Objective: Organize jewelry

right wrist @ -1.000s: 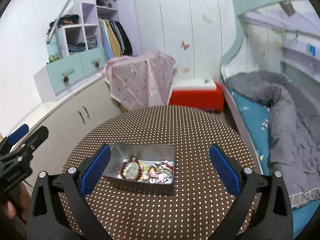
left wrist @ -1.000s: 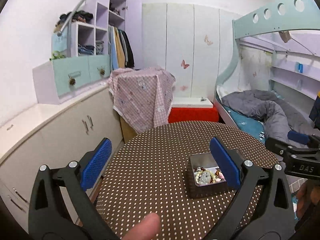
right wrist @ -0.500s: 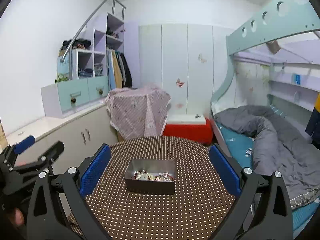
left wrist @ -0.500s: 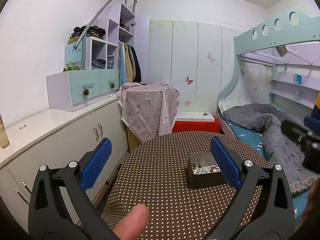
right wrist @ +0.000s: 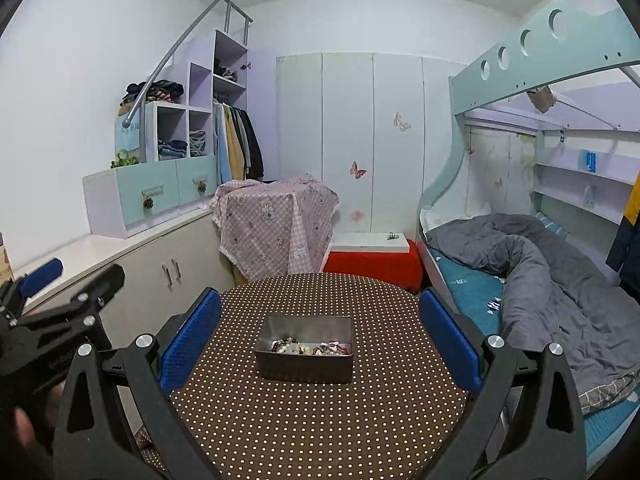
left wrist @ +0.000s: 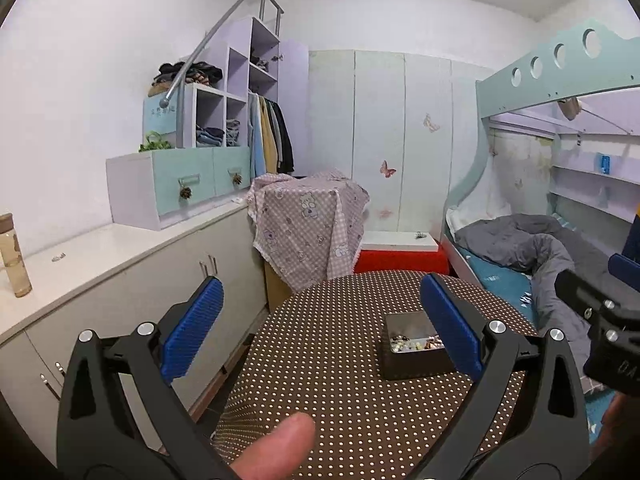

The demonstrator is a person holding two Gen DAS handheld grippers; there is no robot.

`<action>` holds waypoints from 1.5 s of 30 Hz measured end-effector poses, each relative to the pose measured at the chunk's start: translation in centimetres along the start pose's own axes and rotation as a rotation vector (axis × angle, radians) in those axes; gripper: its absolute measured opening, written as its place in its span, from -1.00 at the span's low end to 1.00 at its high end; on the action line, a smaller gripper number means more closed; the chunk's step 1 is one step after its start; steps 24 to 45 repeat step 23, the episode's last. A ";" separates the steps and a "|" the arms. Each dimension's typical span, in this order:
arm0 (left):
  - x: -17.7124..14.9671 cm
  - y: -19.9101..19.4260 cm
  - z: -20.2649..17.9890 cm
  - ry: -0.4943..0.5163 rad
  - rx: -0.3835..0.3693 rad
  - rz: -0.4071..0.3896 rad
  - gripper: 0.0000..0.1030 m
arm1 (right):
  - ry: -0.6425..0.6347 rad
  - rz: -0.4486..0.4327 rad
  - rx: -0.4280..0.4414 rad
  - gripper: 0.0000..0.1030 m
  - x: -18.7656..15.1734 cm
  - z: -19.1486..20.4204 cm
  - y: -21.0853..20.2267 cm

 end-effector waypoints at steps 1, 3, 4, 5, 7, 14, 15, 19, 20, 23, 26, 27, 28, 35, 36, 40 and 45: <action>0.0 -0.1 0.0 0.001 0.004 -0.006 0.88 | 0.001 0.002 0.004 0.84 -0.1 0.0 0.1; 0.1 -0.3 -0.2 0.003 0.001 -0.011 0.88 | -0.002 0.007 0.002 0.84 -0.1 0.1 0.3; 0.1 -0.4 -0.3 0.002 -0.001 -0.011 0.88 | -0.002 0.009 0.002 0.84 -0.1 0.1 0.4; 0.1 -0.4 -0.3 -0.002 -0.004 -0.011 0.88 | -0.002 0.010 0.003 0.84 -0.1 0.1 0.4; 0.1 -0.6 -0.3 -0.005 -0.007 -0.014 0.88 | -0.003 0.012 0.003 0.84 -0.1 0.2 0.5; 0.3 -1.0 -0.5 -0.002 -0.022 -0.028 0.88 | -0.005 0.018 0.007 0.84 -0.4 0.5 0.7; 0.3 -1.1 -0.6 0.001 -0.026 -0.026 0.88 | -0.003 0.018 0.006 0.84 -0.5 0.5 0.8; 0.4 -1.1 -0.6 0.002 -0.024 -0.014 0.88 | -0.001 0.021 0.008 0.84 -0.5 0.5 1.0; 0.5 -1.0 -0.6 0.000 -0.023 -0.008 0.88 | -0.002 0.020 0.007 0.84 -0.5 0.6 1.0; 0.5 -0.9 -0.6 -0.004 -0.014 -0.003 0.88 | -0.003 0.019 0.005 0.84 -0.5 0.5 1.0; 0.5 -0.9 -0.6 -0.004 -0.014 -0.003 0.88 | -0.003 0.019 0.005 0.84 -0.5 0.5 1.0; 0.5 -0.9 -0.6 -0.004 -0.014 -0.003 0.88 | -0.003 0.019 0.005 0.84 -0.5 0.5 1.0; 0.5 -0.9 -0.6 -0.004 -0.014 -0.003 0.88 | -0.003 0.019 0.005 0.84 -0.5 0.5 1.0; 0.5 -0.9 -0.6 -0.004 -0.014 -0.003 0.88 | -0.003 0.019 0.005 0.84 -0.5 0.5 1.0; 0.5 -0.9 -0.6 -0.004 -0.014 -0.003 0.88 | -0.003 0.019 0.005 0.84 -0.5 0.5 1.0; 0.5 -0.9 -0.6 -0.004 -0.014 -0.003 0.88 | -0.003 0.019 0.005 0.84 -0.5 0.5 1.0; 0.5 -0.9 -0.6 -0.004 -0.014 -0.003 0.88 | -0.003 0.019 0.005 0.84 -0.5 0.5 1.0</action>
Point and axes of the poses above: each gripper's, at about its wrist camera, not at the fingertips, and y roughly the way its jaws point, z to its left, x to its top, the point moved 8 cm from there along y, roughly the way its jaws point, and after that the axes turned 11 degrees about -y, right-handed, at the moved point
